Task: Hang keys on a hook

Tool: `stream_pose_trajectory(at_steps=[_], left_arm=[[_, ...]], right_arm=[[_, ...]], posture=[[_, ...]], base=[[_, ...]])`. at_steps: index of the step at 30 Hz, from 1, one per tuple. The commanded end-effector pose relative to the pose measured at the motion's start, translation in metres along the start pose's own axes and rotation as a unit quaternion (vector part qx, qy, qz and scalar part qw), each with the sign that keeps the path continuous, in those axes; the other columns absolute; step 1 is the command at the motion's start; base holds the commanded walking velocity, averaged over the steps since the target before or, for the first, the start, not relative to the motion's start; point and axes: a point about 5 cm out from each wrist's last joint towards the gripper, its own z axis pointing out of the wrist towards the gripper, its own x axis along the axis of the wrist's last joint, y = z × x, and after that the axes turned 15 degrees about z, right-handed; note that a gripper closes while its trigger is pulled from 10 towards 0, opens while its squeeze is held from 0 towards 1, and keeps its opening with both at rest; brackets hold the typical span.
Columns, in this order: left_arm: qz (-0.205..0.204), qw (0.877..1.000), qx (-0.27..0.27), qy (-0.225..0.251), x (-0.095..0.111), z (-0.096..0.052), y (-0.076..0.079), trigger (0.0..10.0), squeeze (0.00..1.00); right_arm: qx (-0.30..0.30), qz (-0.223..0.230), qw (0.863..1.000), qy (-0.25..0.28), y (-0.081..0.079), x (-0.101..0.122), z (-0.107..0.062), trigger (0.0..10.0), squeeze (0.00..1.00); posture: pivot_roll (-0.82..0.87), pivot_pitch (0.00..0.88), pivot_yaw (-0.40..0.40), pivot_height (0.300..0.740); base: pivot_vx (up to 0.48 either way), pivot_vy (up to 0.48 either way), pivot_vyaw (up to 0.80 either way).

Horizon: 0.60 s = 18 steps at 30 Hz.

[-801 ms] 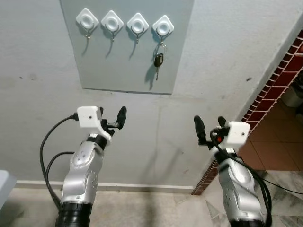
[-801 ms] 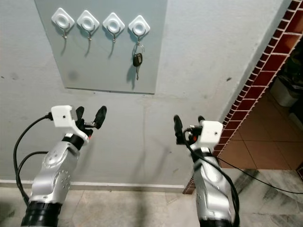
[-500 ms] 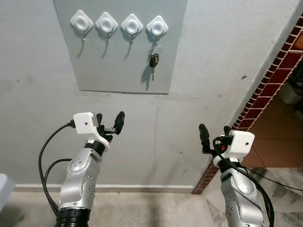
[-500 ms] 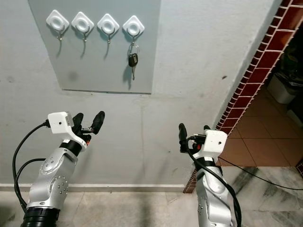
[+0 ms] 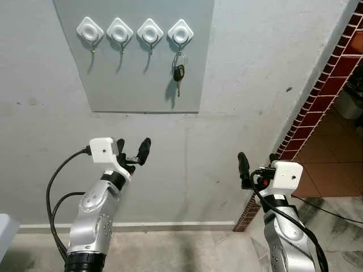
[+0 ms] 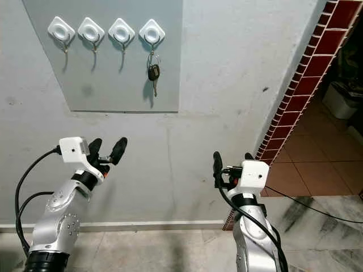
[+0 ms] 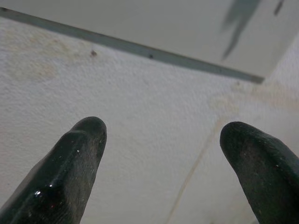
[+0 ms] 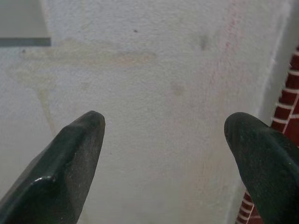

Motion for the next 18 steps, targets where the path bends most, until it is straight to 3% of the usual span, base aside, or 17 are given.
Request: stream_pose_trajectory(at_steps=[1,6,18], left_arm=[[0.027,1.0,-0.007,0.005,0.002,-0.002,0.001,10.0,0.0],[0.024,1.0,-0.008,-0.001,-0.007,-0.007,0.007,10.0,0.0],[0.033,0.999,0.018,-0.007,-0.003,0.004,-0.001,10.0,0.0]], right_arm=[[0.012,-0.018,1.0,0.001,-0.004,0.002,0.003,10.0,0.0],[0.02,-0.049,0.998,-0.018,-0.006,-0.004,0.004,10.0,0.0],[0.035,-0.056,0.997,-0.026,-0.008,-0.006,0.011,10.0,0.0]], posture=[[-0.05,0.0,0.012,0.74],[-0.05,0.0,-0.005,0.74],[-0.03,0.0,-0.021,0.74]], base=[[0.0,0.0,0.0],[0.0,0.0,0.0],[0.0,0.0,0.8]])
